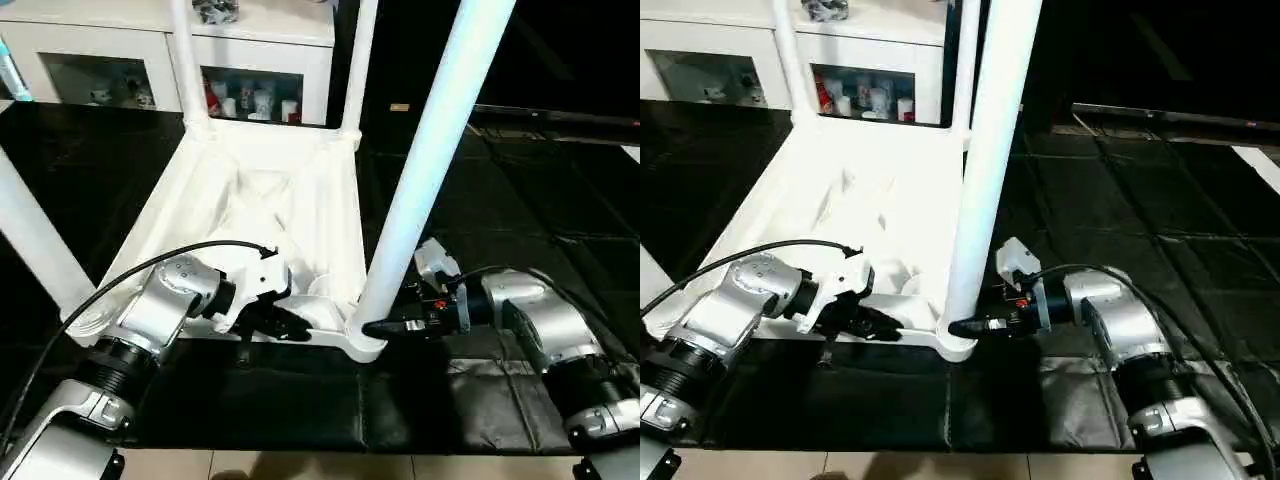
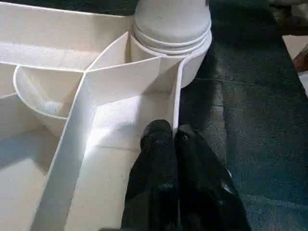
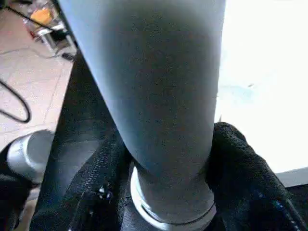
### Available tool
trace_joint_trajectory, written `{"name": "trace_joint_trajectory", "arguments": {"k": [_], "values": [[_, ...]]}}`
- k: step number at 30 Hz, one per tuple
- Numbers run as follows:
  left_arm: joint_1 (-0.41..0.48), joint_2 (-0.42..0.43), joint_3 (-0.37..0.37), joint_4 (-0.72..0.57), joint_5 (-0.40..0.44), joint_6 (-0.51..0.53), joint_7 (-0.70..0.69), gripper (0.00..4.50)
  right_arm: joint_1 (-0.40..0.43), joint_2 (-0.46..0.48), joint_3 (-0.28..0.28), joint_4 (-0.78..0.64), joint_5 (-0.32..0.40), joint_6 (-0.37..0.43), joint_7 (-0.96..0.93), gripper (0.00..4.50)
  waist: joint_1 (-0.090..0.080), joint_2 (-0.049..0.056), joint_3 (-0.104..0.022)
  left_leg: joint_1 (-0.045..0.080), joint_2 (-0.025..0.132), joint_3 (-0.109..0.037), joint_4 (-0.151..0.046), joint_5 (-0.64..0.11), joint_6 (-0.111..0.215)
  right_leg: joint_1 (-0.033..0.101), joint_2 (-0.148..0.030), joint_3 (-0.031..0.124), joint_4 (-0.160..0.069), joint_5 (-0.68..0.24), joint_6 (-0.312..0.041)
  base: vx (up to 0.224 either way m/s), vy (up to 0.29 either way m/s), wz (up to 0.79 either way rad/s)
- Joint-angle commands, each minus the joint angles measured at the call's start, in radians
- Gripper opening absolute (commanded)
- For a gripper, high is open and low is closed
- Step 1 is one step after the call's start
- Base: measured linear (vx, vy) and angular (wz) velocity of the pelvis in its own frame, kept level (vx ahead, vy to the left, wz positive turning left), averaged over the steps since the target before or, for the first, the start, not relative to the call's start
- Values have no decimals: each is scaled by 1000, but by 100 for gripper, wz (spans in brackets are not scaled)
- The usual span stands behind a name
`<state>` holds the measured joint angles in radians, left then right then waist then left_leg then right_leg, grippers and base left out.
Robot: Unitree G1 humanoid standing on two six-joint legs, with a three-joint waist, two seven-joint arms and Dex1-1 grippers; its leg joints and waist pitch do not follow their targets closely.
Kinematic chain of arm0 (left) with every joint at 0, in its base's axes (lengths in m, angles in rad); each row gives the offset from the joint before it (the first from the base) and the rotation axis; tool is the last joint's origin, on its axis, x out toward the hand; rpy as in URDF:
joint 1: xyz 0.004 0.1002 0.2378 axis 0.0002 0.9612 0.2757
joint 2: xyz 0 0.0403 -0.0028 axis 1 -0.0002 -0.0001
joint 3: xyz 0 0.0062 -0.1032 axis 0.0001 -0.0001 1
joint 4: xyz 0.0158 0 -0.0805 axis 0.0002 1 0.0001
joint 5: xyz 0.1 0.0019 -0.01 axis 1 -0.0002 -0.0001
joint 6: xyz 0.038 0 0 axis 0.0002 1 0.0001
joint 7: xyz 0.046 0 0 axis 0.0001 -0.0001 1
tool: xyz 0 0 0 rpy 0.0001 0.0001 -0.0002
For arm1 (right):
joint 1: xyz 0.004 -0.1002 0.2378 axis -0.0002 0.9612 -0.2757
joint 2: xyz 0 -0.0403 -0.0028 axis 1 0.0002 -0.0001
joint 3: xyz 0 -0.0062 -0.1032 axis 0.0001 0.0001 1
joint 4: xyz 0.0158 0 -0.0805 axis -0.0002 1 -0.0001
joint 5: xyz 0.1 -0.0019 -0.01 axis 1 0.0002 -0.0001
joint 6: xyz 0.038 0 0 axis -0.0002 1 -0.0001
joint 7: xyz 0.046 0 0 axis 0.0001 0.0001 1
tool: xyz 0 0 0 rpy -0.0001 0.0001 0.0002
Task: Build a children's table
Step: Rotate leg to tighten
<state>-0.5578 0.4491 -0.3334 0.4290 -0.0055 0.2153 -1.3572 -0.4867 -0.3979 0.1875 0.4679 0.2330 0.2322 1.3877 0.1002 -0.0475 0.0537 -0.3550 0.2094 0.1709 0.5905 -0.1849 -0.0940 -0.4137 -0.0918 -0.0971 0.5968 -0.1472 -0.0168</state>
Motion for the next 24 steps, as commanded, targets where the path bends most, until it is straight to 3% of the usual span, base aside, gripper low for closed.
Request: {"name": "trace_joint_trajectory", "arguments": {"k": [1, 10, 12, 15, 17, 18, 19, 20, 22, 23, 24], "values": [[-30, -23, 49, -4, -7, 17, 108, 0, 15, 36, 20, -27, 25, 8, -12, 204, -5, 8, -67, 4, 22, 0, -71, -241, 22, 57, -53, 46, -74, -375, -169, 0, 0, 0], [-30, -61, 72, -13, 8, 68, 215, 0, 17, 93, -23, 0, 8, 4, -154, 201, -20, 4, -66, 2, 19, -4, -71, -242, 18, 56, -53, 43, -82, -434, -139, 0, 0, 0], [-33, -86, 81, -18, 11, 93, 259, 0, 26, 109, -27, -2, -5, 16, -203, 200, -26, 3, -66, 0, 19, -3, -71, -234, 19, 56, -51, 44, -79, -411, -147, 0, 0, 0], [-58, -190, 115, -29, 5, 192, 420, 0, 43, 204, -47, 6, -53, 45, -433, 200, -37, 0, -68, -2, 18, -1, -70, -211, 11, 57, -50, 45, -74, -383, -157, 0, 0, 0], [-68, -215, 124, -25, 5, 211, 465, 0, 39, 235, -56, 15, -65, 52, -502, 198, -44, -1, -68, -5, 14, -4, -69, -213, 3, 60, -50, 40, -78, -417, -142, 0, 0, 0], [-77, -241, 134, -20, 8, 231, 513, 0, 15, 287, -77, 50, -74, 65, -611, 198, -43, 9, -69, -3, 12, -5, -70, -215, 5, 61, -51, 40, -79, -427, -137, 0, 0, 0], [-78, -244, 136, -20, 9, 233, 518, 0, 12, 293, -80, 55, -75, 65, -624, 197, -55, 12, -69, -4, 12, -5, -70, -229, 5, 57, -47, 40, -83, -414, -138, 0, 0, 0], [-82, -258, 137, -15, 20, 240, 551, 0, -8, 333, -100, 85, -69, 83, -695, 197, -55, 10, -71, -3, 10, -4, -68, -228, 8, 58, -47, 40, -84, -412, -136, 0, 0, 0], [-89, -276, 133, -4, 43, 250, 599, 0, -51, 398, -108, 143, -81, 75, -802, 197, -61, 27, -64, -4, 10, -6, -72, -241, 9, 54, -46, 42, -85, -398, -146, 0, 0, 0], [-93, -282, 132, 3, 51, 252, 616, 0, -71, 422, -101, 169, -96, 63, -844, 197, -71, 24, -63, -10, 8, -9, -74, -263, 1, 59, -44, 37, -86, -424, -136, 0, 0, 0], [-93, -282, 132, 3, 51, 252, 616, 0, -71, 422, -101, 169, -96, 63, -844, 197, -71, 24, -63, -10, 8, -9, -74, -263, 1, 59, -44, 37, -86, -424, -136, 0, 0, 0]]}}
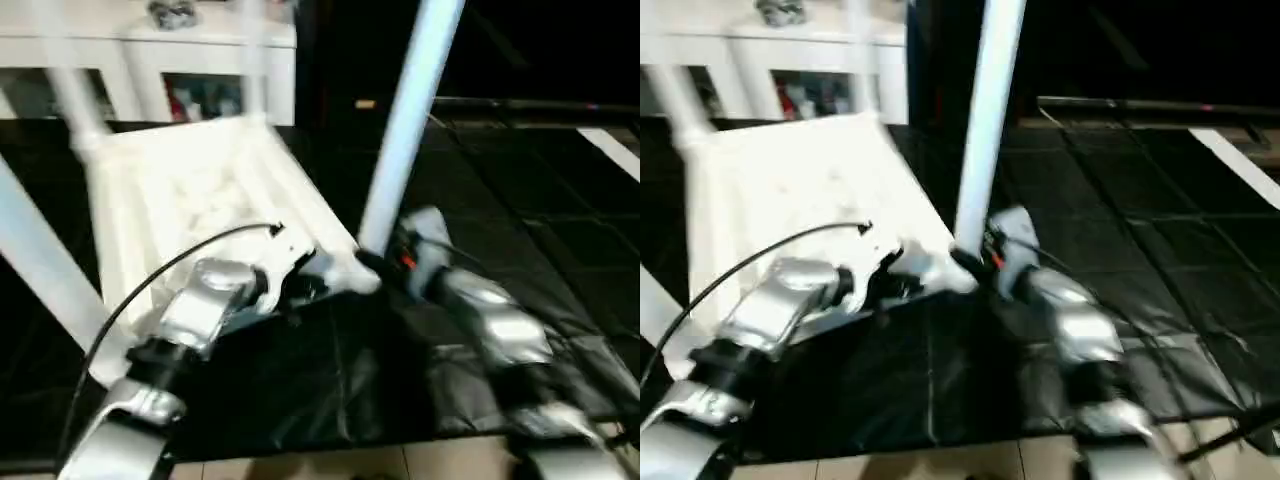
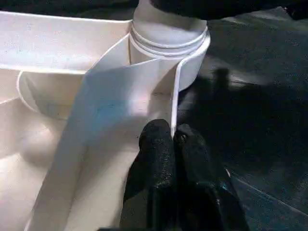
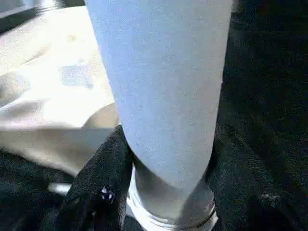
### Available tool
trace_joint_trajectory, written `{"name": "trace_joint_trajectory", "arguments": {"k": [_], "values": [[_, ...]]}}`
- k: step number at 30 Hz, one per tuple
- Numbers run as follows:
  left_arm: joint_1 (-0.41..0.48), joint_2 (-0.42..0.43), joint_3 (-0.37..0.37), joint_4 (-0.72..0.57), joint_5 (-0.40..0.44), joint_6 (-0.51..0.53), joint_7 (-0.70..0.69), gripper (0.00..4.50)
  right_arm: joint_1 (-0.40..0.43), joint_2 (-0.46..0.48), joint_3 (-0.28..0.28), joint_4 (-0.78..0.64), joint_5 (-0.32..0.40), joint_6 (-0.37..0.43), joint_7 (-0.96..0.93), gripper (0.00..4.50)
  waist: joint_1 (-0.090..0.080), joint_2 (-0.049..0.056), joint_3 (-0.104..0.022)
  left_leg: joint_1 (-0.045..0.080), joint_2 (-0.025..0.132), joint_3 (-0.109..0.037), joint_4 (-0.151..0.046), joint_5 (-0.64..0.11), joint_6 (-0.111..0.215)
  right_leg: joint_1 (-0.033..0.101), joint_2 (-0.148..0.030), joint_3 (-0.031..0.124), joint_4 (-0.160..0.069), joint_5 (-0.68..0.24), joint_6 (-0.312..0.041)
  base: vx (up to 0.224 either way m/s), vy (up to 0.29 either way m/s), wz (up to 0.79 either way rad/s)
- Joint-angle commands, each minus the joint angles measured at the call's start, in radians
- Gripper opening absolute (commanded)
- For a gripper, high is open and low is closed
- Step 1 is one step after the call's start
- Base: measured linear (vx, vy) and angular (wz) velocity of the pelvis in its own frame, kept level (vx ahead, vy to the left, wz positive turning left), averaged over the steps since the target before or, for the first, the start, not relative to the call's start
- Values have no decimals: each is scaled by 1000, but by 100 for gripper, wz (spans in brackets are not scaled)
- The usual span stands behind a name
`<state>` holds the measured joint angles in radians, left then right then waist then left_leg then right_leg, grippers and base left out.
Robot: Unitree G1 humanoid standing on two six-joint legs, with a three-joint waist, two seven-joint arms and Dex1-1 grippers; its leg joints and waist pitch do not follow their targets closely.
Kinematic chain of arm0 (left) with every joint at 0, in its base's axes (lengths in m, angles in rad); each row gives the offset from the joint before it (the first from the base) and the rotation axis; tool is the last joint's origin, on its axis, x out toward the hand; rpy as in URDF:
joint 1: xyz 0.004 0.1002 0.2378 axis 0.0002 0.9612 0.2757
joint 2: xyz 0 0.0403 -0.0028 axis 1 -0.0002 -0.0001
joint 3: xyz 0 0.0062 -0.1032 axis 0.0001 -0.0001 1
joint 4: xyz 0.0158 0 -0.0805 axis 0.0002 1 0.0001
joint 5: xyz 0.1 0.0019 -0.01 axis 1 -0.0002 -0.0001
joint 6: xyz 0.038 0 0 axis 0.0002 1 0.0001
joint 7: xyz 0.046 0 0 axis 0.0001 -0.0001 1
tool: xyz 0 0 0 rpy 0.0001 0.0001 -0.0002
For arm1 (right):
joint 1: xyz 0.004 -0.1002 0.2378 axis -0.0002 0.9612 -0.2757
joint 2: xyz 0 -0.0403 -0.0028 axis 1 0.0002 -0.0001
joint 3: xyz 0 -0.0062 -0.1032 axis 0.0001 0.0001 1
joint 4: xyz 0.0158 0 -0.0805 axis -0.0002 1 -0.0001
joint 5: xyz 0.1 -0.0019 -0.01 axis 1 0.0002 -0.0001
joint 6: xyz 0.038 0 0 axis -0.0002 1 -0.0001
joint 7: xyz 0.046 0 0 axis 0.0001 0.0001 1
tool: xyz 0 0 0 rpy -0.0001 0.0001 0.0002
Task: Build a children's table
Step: Rotate leg to tighten
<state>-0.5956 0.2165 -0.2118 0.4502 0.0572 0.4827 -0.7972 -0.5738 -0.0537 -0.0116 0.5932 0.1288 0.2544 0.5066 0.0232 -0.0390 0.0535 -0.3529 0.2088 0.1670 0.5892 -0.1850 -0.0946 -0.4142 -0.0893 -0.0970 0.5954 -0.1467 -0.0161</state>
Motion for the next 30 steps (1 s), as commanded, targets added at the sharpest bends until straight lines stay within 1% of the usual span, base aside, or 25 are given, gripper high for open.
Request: {"name": "trace_joint_trajectory", "arguments": {"k": [1, 2, 3, 4, 6, 7, 9, 10, 11, 14, 15, 17, 18, 19, 20, 21, 22, 23, 24, 25, 26, 27, 28, 29, 30], "values": [[-60, -52, 5, -10, 0, -20, 67, 0, -11, 102, 116, 75, -21, 0, 1, 197, 3, 16, -62, -5, 6, -4, -71, -279, 6, 54, -47, 37, -92, -449, -126, 0, 0, 0], [-60, -52, 5, -10, 0, -20, 67, 0, -11, 102, 116, 75, -21, 0, 1, 197, 4, 18, -63, -2, 8, -5, -70, -284, 6, 52, -48, 38, -91, -448, -128, 0, 0, 0], [-59, -51, 3, -13, 5, -20, 64, 0, -14, 114, 114, 75, -19, -5, 1, 253, 4, 19, -63, -3, 9, -4, -71, -279, 12, 54, -47, 39, -90, -424, -135, 0, 0, 0], [-59, -49, 2, -13, 6, -22, 61, 0, -13, 117, 116, 71, -19, -6, 4, 266, 3, 19, -62, -4, 10, -4, -73, -278, 14, 54, -46, 40, -89, -411, -139, 0, 0, 0], [-56, -42, 0, -18, 11, -22, 56, 0, -7, 129, 120, 50, -28, -5, 9, 266, 2, 18, -64, -4, 12, -4, -74, -277, 18, 56, -45, 42, -82, -367, -156, 0, 0, 0], [-53, -38, 0, -23, 13, -18, 56, 0, 1, 132, 124, 36, -35, -1, 10, 303, 0, 16, -62, -5, 12, -4, -75, -280, 19, 57, -45, 42, -82, -365, -161, 0, 0, 0], [-44, -27, -7, -34, 8, -21, 46, 0, 16, 124, 127, 17, -50, -4, 8, 311, 2, 14, -63, -2, 13, -2, -74, -280, 20, 55, -47, 44, -83, -375, -162, 0, 0, 0], [-37, -18, -13, -41, 4, -32, 29, 0, 23, 114, 126, 9, -52, -7, 13, 321, 2, 13, -63, -3, 13, -3, -74, -275, 22, 56, -48, 44, -83, -376, -160, 0, 0, 0], [-30, -10, -20, -48, 0, -38, 16, 0, 24, 106, 123, 11, -51, -15, 12, 321, 1, 11, -63, -4, 13, -2, -75, -273, 23, 56, -48, 44, -83, -375, -160, 0, 0, 0], [-14, 12, -29, -63, -5, -41, -16, 0, 38, 76, 115, -8, -36, -33, 44, 357, 0, 11, -64, -3, 15, -2, -75, -268, 25, 56, -49, 46, -80, -365, -163, 0, 0, 0], [-11, 18, -30, -65, -4, -49, -25, 0, 43, 66, 111, -16, -30, -36, 59, 360, 0, 12, -64, -4, 16, -1, -75, -259, 28, 56, -49, 48, -78, -344, -168, 0, 0, 0], [-7, 30, -32, -66, -4, -59, -42, 0, 55, 45, 112, -38, -16, -38, 100, 392, 1, 12, -65, -5, 17, 0, -74, -244, 35, 58, -48, 48, -74, -307, -179, 0, 0, 0], [0, 50, -36, -70, -7, -70, -74, 0, 76, 9, 114, -75, 3, -38, 169, 402, 1, 9, -66, -5, 16, 2, -73, -235, 40, 58, -47, 48, -74, -288, -188, 0, 0, 0], [4, 63, -40, -72, -9, -85, -98, 0, 88, -18, 118, -98, 11, -38, 214, 407, 9, 10, -65, -1, 17, 3, -71, -235, 51, 59, -48, 49, -74, -287, -186, 0, 0, 0], [7, 71, -43, -74, -11, -95, -113, 0, 96, -33, 119, -113, 11, -37, 242, 407, 10, 9, -65, -2, 18, 4, -71, -232, 54, 58, -49, 51, -72, -279, -191, 0, 0, 0], [7, 71, -43, -74, -11, -95, -113, 0, 96, -33, 119, -113, 11, -37, 242, 413, 11, 9, -65, -5, 17, 3, -73, -233, 53, 59, -48, 49, -74, -292, -189, 0, 0, 0], [15, 97, -51, -78, -20, -115, -162, 0, 117, -91, 129, -157, 22, -31, 338, 437, 13, 4, -66, -3, 18, 4, -72, -234, 50, 58, -49, 49, -74, -310, -183, 0, 0, 0], [15, 97, -51, -78, -20, -115, -162, 0, 117, -92, 129, -157, 22, -31, 339, 446, 17, 5, -66, -1, 18, 3, -72, -233, 52, 59, -49, 49, -75, -312, -181, 0, 0, 0], [18, 107, -56, -79, -23, -125, -180, 0, 124, -112, 134, -172, 28, -28, 371, 449, 19, 7, -63, 0, 19, 4, -72, -237, 54, 56, -49, 50, -76, -315, -182, 0, 0, 0], [25, 126, -64, -84, -29, -149, -217, 0, 129, -143, 136, -190, 41, -21, 416, 449, 21, 4, -64, -2, 18, 2, -74, -238, 52, 59, -49, 48, -74, -326, -177, 0, 0, 0], [33, 145, -73, -90, -37, -159, -256, 0, 132, -171, 135, -206, 54, -14, 461, 449, 18, 0, -65, -2, 19, 5, -73, -241, 54, 58, -49, 50, -76, -330, -176, 0, 0, 0], [33, 145, -73, -90, -37, -159, -256, 0, 132, -171, 135, -206, 54, -14, 461, 449, 22, 3, -64, 0, 19, 2, -73, -246, 52, 57, -51, 49, -76, -341, -175, 0, 0, 0], [39, 162, -81, -95, -42, -167, -288, 0, 133, -194, 134, -217, 63, -10, 497, 449, 25, 0, -64, 0, 20, 3, -73, -243, 49, 57, -51, 50, -76, -348, -172, 0, 0, 0], [48, 192, -92, -99, -51, -198, -350, 0, 131, -236, 132, -233, 84, -1, 561, 449, 24, -1, -64, -1, 20, 4, -73, -241, 51, 56, -51, 52, -75, -345, -174, 0, 0, 0], [51, 202, -95, -101, -56, -211, -375, 0, 129, -251, 133, -239, 93, 3, 584, 449, 28, 0, -65, 0, 20, 3, -73, -241, 54, 58, -52, 50, -75, -348, -173, 0, 0, 0]]}}
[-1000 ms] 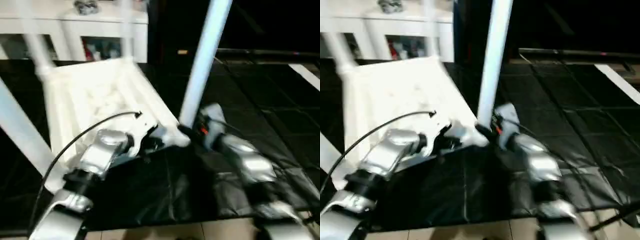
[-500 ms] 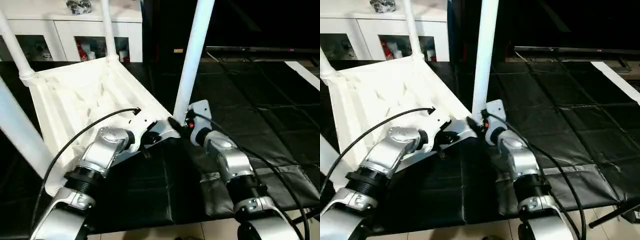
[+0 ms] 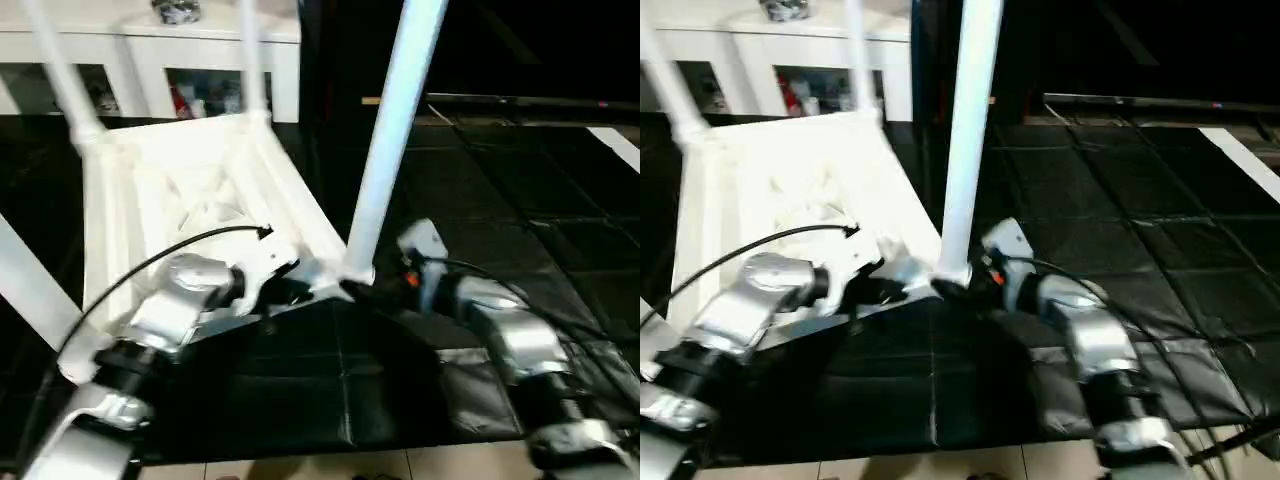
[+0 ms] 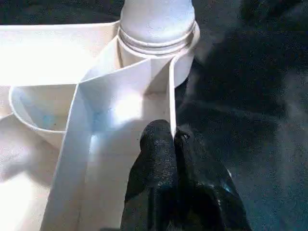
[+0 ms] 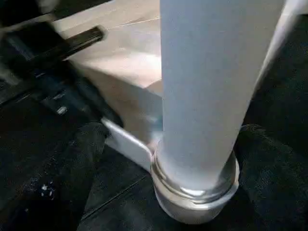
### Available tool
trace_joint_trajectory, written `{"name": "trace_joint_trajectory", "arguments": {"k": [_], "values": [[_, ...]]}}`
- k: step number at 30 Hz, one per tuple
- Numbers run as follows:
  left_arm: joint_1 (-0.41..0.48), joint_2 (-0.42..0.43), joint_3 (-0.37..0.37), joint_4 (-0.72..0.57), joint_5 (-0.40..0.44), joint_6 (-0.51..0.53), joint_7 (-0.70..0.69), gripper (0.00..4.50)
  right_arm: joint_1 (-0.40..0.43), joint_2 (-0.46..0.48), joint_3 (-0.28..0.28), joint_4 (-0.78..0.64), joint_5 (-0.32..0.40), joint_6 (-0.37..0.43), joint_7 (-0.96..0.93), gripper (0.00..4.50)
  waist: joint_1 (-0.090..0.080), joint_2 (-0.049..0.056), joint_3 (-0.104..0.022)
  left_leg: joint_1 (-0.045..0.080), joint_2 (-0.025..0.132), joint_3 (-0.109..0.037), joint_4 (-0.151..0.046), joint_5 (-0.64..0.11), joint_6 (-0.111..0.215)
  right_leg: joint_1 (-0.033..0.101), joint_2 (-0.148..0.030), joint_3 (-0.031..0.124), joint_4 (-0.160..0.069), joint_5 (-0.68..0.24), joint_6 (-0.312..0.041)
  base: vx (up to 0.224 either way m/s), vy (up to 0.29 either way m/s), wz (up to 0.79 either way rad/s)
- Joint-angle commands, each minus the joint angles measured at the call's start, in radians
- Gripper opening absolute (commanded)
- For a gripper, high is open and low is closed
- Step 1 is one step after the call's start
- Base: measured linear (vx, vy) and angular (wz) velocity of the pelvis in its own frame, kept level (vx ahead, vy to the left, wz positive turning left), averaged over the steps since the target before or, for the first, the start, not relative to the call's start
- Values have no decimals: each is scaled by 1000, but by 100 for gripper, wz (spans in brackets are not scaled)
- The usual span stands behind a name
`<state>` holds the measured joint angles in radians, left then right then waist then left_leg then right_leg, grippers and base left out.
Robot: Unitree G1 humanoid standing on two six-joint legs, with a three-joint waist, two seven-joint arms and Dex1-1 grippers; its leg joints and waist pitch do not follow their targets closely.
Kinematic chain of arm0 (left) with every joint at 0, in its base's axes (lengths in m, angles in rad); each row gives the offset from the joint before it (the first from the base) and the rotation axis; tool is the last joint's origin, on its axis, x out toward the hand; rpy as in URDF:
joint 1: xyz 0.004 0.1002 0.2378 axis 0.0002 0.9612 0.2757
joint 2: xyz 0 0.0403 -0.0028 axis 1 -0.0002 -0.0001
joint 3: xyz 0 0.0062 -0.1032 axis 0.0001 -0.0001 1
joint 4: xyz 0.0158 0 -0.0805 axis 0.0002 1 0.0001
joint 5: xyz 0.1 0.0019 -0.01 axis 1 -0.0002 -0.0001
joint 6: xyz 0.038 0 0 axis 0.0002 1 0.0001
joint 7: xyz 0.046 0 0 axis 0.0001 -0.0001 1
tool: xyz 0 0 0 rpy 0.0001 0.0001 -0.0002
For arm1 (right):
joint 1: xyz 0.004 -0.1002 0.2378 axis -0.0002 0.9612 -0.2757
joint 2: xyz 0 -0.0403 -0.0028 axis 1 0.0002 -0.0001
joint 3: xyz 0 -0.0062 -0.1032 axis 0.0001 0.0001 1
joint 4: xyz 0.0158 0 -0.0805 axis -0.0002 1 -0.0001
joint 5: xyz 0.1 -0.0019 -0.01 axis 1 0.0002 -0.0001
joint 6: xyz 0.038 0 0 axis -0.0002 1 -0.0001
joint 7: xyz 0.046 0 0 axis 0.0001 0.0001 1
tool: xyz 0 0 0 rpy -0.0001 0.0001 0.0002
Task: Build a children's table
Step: Rotate leg to tighten
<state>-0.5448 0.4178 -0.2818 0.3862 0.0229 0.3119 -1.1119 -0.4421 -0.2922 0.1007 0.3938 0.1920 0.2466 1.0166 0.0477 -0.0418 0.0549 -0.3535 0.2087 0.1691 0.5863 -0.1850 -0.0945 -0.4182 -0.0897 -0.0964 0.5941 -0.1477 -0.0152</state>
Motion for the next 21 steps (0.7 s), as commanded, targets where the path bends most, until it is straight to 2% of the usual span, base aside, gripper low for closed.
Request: {"name": "trace_joint_trajectory", "arguments": {"k": [1, 2, 4, 5, 6, 7, 8, 9, 10, 11, 12, 15, 18, 19, 21], "values": [[2, 10, -30, -39, -25, -53, -84, 0, -5, -30, 23, -43, 38, 14, 103, 449, 1, -8, -66, -2, 21, 4, -69, -238, 59, 61, -51, 50, -74, -344, -173, 0, 0, 0], [2, 17, -34, -39, -28, -62, -98, 0, -5, -40, 23, -46, 42, 17, 123, 449, 4, -1, -65, -1, 22, 2, -70, -233, 57, 59, -52, 51, -71, -341, -177, 0, 0, 0], [2, 31, -44, -39, -30, -79, -131, 0, -8, -65, 32, -53, 50, 27, 176, 449, 11, -1, -65, 2, 23, 4, -69, -228, 54, 57, -52, 52, -70, -327, -184, 0, 0, 0], [2, 55, -64, -42, -32, -104, -189, 0, -12, -108, 57, -69, 65, 53, 271, 449, 10, -15, -65, 3, 23, 5, -68, -227, 57, 56, -51, 51, -72, -331, -184, 0, 0, 0], [2, 65, -72, -44, -33, -110, -212, 0, -15, -124, 69, -76, 72, 67, 310, 449, 18, -7, -67, 7, 25, 5, -68, -220, 62, 57, -52, 52, -67, -322, -190, 0, 0, 0], [2, 72, -78, -49, -37, -115, -234, 0, -20, -135, 84, -77, 70, 70, 339, 449, 18, -5, -64, 8, 27, 7, -68, -222, 62, 53, -51, 53, -68, -310, -197, 0, 0, 0], [2, 72, -78, -49, -37, -115, -234, 0, -20, -135, 84, -77, 70, 70, 339, 449, 19, -5, -64, 6, 27, 6, -68, -223, 60, 55, -51, 53, -67, -310, -199, 0, 0, 0], [0, 79, -87, -53, -42, -123, -260, 0, -28, -147, 104, -74, 62, 59, 366, 449, 19, -15, -65, 2, 27, 6, -68, -216, 55, 59, -54, 52, -65, -313, -194, 0, 0, 0], [-2, 81, -92, -53, -42, -127, -268, 0, -34, -149, 114, -67, 55, 56, 374, 449, 22, -12, -66, 1, 26, 5, -68, -209, 52, 58, -54, 52, -64, -317, -191, 0, 0, 0], [-6, 82, -96, -50, -39, -132, -275, 0, -41, -152, 123, -59, 50, 60, 384, 449, 20, -17, -65, 0, 26, 5, -68, -209, 51, 58, -54, 52, -64, -325, -188, 0, 0, 0], [-8, 83, -99, -48, -38, -136, -279, 0, -46, -154, 129, -54, 47, 65, 391, 449, 22, -15, -65, 2, 25, 5, -67, -210, 47, 57, -55, 52, -65, -338, -184, 0, 0, 0], [-19, 85, -108, -40, -34, -148, -295, 0, -79, -137, 154, -2, 17, 17, 403, 449, 26, -18, -66, 3, 26, 6, -66, -212, 38, 55, -57, 53, -66, -353, -182, 0, 0, 0], [-29, 86, -112, -27, -32, -160, -300, 0, -94, -130, 163, 15, 21, 11, 422, 449, 32, -15, -67, 6, 27, 6, -66, -204, 36, 55, -55, 54, -62, -325, -190, 0, 0, 0], [-38, 87, -114, -14, -24, -170, -300, 0, -107, -122, 172, 31, 25, 9, 446, 433, 38, -15, -69, 10, 28, 9, -65, -193, 39, 52, -53, 54, -58, -286, -204, 0, 0, 0], [-42, 87, -113, -8, -19, -174, -300, 0, -114, -116, 176, 42, 26, 12, 459, 433, 39, -15, -70, 5, 29, 8, -66, -179, 39, 58, -53, 53, -53, -262, -211, 0, 0, 0]]}}
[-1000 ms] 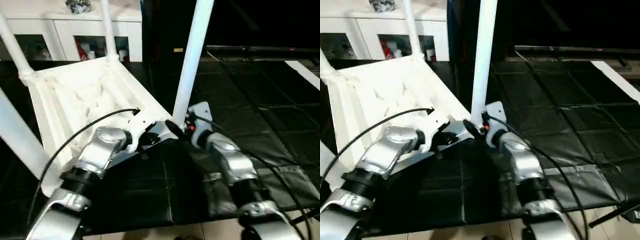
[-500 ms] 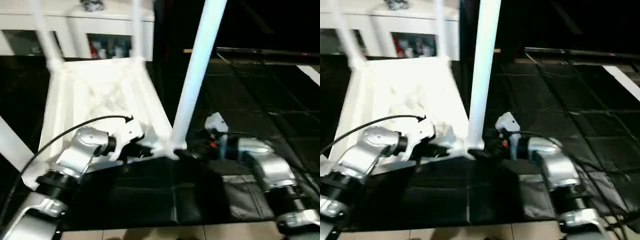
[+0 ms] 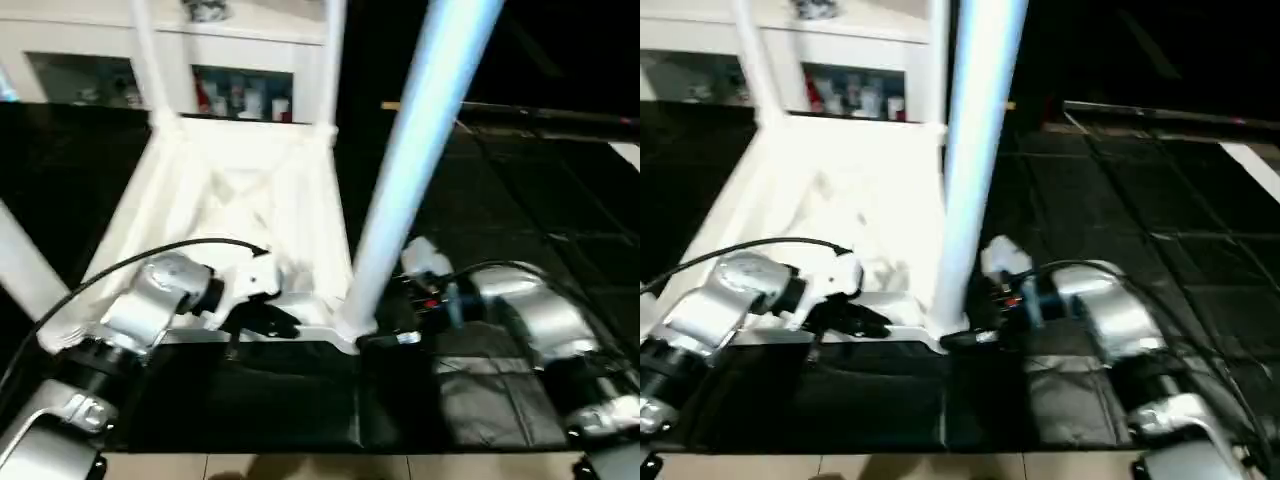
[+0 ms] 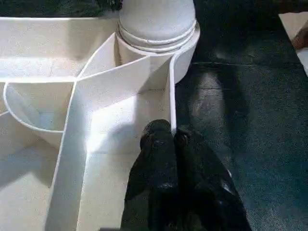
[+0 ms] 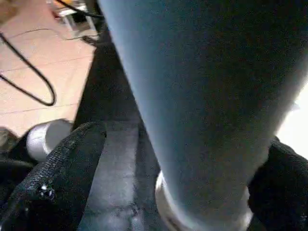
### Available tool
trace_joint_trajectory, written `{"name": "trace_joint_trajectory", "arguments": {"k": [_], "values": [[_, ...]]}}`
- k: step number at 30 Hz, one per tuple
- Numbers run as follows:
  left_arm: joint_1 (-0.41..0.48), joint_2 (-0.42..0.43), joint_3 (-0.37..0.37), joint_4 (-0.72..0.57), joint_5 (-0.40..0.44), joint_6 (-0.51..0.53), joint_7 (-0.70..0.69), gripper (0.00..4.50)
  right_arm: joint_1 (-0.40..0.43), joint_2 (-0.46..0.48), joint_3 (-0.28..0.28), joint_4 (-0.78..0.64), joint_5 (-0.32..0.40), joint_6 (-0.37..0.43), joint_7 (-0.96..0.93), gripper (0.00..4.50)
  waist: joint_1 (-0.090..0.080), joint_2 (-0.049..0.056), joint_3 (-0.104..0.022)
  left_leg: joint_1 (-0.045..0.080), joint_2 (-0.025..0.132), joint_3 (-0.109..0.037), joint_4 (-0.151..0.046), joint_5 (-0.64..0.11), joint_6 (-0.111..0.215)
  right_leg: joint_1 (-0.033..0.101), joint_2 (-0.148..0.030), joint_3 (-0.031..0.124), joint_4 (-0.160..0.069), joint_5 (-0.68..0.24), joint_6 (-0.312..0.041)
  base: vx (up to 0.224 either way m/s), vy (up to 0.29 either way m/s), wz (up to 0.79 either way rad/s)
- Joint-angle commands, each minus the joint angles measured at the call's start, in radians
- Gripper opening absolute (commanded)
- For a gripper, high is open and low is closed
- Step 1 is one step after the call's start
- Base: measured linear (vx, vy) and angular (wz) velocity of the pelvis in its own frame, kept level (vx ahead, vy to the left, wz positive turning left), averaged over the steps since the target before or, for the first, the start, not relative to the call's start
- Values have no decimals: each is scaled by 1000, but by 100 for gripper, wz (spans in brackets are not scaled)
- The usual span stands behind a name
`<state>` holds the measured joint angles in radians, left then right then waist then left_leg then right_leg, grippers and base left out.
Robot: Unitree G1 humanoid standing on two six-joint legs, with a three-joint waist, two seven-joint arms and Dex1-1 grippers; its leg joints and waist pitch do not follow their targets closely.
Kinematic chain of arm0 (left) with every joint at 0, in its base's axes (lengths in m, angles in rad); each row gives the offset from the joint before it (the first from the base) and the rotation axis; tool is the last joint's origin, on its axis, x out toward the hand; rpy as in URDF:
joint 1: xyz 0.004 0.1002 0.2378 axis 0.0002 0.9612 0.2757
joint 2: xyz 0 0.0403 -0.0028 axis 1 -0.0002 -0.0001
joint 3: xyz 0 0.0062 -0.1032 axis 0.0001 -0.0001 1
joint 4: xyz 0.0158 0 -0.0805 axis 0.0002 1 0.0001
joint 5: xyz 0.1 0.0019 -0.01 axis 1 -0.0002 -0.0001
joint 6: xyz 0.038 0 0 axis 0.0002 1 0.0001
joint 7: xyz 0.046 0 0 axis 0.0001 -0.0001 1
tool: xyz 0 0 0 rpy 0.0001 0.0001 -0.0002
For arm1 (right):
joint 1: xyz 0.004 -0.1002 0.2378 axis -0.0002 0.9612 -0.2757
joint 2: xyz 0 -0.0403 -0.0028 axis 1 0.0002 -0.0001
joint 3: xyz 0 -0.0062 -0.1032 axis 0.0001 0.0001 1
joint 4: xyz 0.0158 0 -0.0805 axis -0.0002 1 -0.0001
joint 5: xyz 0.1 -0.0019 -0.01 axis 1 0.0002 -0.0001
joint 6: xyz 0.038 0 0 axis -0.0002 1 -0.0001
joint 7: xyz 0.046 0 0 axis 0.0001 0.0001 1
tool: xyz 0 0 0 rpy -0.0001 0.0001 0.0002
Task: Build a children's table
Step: Rotate leg to tighten
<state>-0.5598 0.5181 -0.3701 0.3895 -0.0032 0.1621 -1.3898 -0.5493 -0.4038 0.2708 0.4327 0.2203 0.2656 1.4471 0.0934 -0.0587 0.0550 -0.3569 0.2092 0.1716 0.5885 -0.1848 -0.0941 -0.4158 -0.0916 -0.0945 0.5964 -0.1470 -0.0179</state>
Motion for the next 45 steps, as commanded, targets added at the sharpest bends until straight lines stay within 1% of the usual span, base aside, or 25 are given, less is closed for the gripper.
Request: {"name": "trace_joint_trajectory", "arguments": {"k": [1, 2, 7, 8, 9, 17, 18, 22, 23, 24, 28, 30, 31, 32, 33, 35, 36, 37, 39, 40, 41, 42, 43, 44, 45], "values": [[-27, -11, -22, -10, 7, -26, -25, 0, -11, -2, 10, 6, 2, -1, 35, 433, -5, 11, -69, 9, 28, 4, -68, -180, 36, 55, -52, 51, -55, -256, -210, 0, 0, 0], [-25, -9, -21, -10, 7, -28, -27, 0, -12, 0, 13, 5, 4, 2, 37, 412, -5, 13, -70, 8, 28, 4, -68, -183, 33, 56, -51, 51, -56, -254, -210, 0, 0, 0], [-17, -3, -16, -12, 2, -25, -20, 0, -13, 8, 16, 17, 7, -3, 40, 377, -4, 8, -71, 6, 26, 3, -69, -195, 25, 59, -52, 50, -56, -263, -205, 0, 0, 0], [-16, -2, -17, -11, 1, -27, -19, 0, -13, 10, 17, 25, 8, -6, 43, 368, -4, 1, -70, 5, 26, 4, -69, -197, 25, 60, -53, 50, -58, -275, -202, 0, 0, 0], [-15, -1, -17, -11, 2, -27, -19, 0, -14, 10, 18, 30, 8, -9, 46, 360, -3, 5, -70, 6, 27, 3, -69, -199, 24, 59, -54, 50, -57, -288, -199, 0, 0, 0], [-16, -4, -17, 9, 9, -36, -12, 0, -18, 16, 29, 57, 8, -19, 71, 294, -2, 4, -71, 5, 27, 4, -67, -183, 29, 59, -53, 50, -54, -266, -204, 0, 0, 0], [-16, -5, -17, 12, 9, -35, -10, 0, -16, 18, 29, 59, 9, -17, 72, 284, -1, 10, -71, 6, 27, 3, -67, -186, 26, 59, -53, 50, -55, -265, -206, 0, 0, 0], [-10, -15, -10, 16, 5, -12, 5, 0, 0, 31, 24, 71, 15, -20, 66, 247, 1, 12, -72, 6, 27, 3, -68, -191, 22, 60, -52, 49, -54, -253, -210, 0, 0, 0], [-8, -20, -5, 19, 2, 2, 15, 0, 7, 43, 16, 76, 22, -21, 53, 244, 2, 19, -71, 8, 27, 3, -69, -201, 19, 59, -52, 49, -55, -252, -214, 0, 0, 0], [-7, -22, -3, 22, 1, 7, 20, 0, 10, 50, 11, 79, 25, -22, 46, 237, 3, 18, -71, 8, 27, 3, -69, -213, 15, 58, -53, 50, -56, -258, -216, 0, 0, 0], [-15, -48, 9, 42, 12, 36, 83, 0, 27, 93, -23, 70, 44, -2, -39, 223, 2, 17, -66, 10, 25, 0, -73, -258, 5, 59, -53, 48, -65, -332, -195, 0, 0, 0], [-26, -86, 30, 62, 22, 64, 170, 0, 36, 136, -44, 81, 9, -5, -190, 222, -5, 20, -58, 16, 22, -5, -76, -319, -12, 52, -54, 45, -80, -466, -154, 0, 0, 0], [-33, -122, 50, 69, 22, 93, 237, 0, 42, 174, -66, 86, -5, 10, -302, 219, -11, 17, -57, 22, 17, -8, -72, -349, -20, 50, -57, 38, -94, -560, -120, 0, 0, 0], [-41, -174, 77, 73, 18, 143, 329, 0, 47, 237, -99, 88, -19, 40, -464, 217, -17, 17, -54, 21, 16, -8, -73, -351, -24, 49, -56, 37, -98, -593, -104, 0, 0, 0], [-41, -178, 79, 73, 18, 146, 334, 0, 47, 242, -102, 88, -20, 43, -476, 217, -24, 18, -52, 22, 11, -12, -69, -358, -40, 45, -57, 28, -110, -660, -72, 0, 0, 0], [-48, -237, 101, 73, 15, 194, 422, 0, 39, 291, -123, 99, -32, 64, -590, 211, -44, 22, -55, 15, 6, -22, -69, -380, -41, 56, -56, 10, -122, -707, -26, -55, 17, -14], [-48, -242, 103, 74, 15, 196, 430, 0, 38, 294, -124, 101, -34, 64, -598, 211, -52, 23, -58, 16, 5, -25, -67, -394, -31, 59, -56, -2, -133, -715, -10, -57, 26, -17], [-64, -312, 130, 91, 13, 228, 533, 0, 11, 353, -146, 145, -63, 69, -736, 209, -60, 34, -63, 18, 8, -27, -68, -395, -18, 60, -58, -1, -133, -659, -28, 0, 0, 0], [-74, -342, 144, 104, 11, 238, 581, 0, -3, 376, -152, 169, -80, 66, -796, 208, -72, 38, -61, 13, 14, -33, -72, -409, -20, 61, -56, -9, -131, -613, -53, 0, 0, 0], [-91, -383, 163, 130, 8, 245, 645, 0, -27, 408, -157, 209, -99, 52, -872, 207, -80, 36, -59, 17, 11, -34, -70, -446, -10, 62, -52, -22, -141, -611, -45, 0, 0, 0], [-91, -383, 163, 130, 8, 245, 645, 0, -27, 408, -157, 209, -99, 52, -872, 207, -82, 36, -57, 19, 9, -34, -69, -454, -7, 59, -53, -26, -146, -623, -39, 0, 0, 0], [-97, -399, 168, 140, 9, 243, 672, 0, -40, 421, -162, 228, -102, 48, -902, 207, -85, 39, -56, 29, 6, -34, -65, -476, 0, 56, -52, -34, -157, -644, -27, 0, 0, 0], [-112, -422, 168, 164, 20, 230, 706, 0, -61, 441, -161, 254, -111, 29, -936, 207, -89, 41, -55, 32, 7, -33, -64, -483, 4, 53, -52, -35, -159, -643, -27, 0, 0, 0], [-112, -422, 168, 164, 20, 230, 706, 0, -61, 441, -161, 254, -111, 29, -936, 207, -96, 44, -52, 36, 12, -36, -67, -507, 9, 55, -54, -43, -164, -634, -28, 0, 0, 0], [-118, -423, 160, 173, 30, 218, 710, 0, -67, 445, -158, 258, -116, 14, -938, 207, -102, 53, -51, 39, 17, -38, -70, -540, 14, 62, -52, -51, -164, -608, -28, 0, 0, 0]]}}
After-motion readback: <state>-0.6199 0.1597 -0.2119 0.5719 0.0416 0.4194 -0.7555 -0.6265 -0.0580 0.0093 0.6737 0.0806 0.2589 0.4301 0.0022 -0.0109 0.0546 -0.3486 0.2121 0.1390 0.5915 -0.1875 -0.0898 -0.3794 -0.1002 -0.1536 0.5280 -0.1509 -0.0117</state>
